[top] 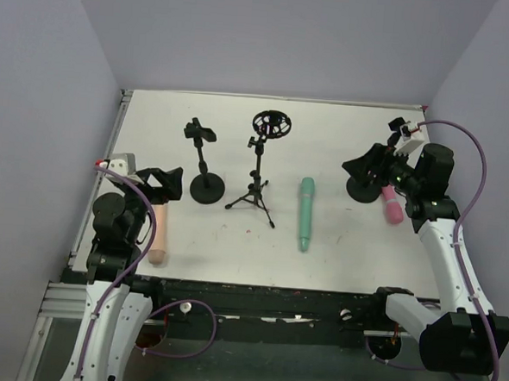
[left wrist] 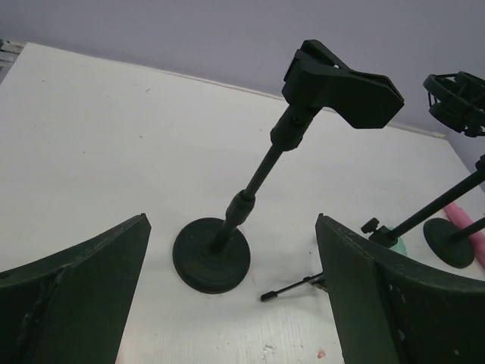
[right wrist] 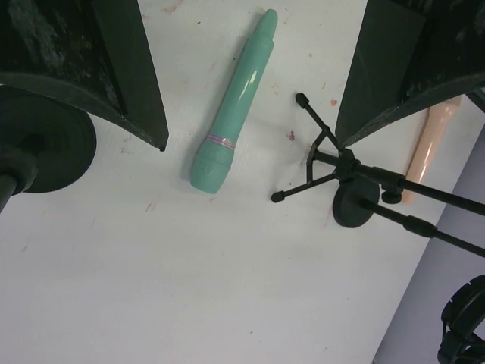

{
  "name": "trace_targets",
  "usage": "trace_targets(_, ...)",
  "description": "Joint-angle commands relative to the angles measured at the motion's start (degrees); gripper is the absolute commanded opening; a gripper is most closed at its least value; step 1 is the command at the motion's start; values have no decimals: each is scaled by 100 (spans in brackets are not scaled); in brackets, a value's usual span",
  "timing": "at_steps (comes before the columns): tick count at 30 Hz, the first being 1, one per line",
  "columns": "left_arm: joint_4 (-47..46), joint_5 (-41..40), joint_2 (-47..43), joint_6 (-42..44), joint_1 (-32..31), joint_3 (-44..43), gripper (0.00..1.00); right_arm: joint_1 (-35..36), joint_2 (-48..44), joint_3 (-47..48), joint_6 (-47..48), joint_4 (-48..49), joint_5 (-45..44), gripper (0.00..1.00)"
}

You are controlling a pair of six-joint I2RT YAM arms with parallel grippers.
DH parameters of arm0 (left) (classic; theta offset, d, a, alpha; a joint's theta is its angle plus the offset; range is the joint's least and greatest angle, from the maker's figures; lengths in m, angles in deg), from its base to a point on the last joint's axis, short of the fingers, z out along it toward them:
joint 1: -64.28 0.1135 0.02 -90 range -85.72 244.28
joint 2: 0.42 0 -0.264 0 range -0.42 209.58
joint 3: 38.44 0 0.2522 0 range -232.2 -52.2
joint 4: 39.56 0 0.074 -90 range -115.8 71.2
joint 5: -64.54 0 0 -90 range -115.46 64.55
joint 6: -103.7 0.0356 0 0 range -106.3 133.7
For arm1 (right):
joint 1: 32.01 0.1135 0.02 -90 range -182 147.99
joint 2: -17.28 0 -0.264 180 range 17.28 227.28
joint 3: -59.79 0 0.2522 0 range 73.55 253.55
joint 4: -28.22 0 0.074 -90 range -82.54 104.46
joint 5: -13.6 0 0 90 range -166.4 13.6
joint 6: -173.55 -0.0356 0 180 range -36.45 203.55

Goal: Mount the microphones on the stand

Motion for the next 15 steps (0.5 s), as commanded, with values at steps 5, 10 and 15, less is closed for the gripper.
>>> trace_targets(5, 606, 469, -383, -400, 13, -165, 98, -29, -138, 68, 56, -49, 512, 100)
trace_targets(10, 791, 987, -304, -417, 13, -244, 98, -37, -165, -160, 573, 100, 1320, 100)
trace_targets(15, 826, 1857, -269, -461, 4, -359, 98, -37, -174, -512, 1479, 188, 2470, 100)
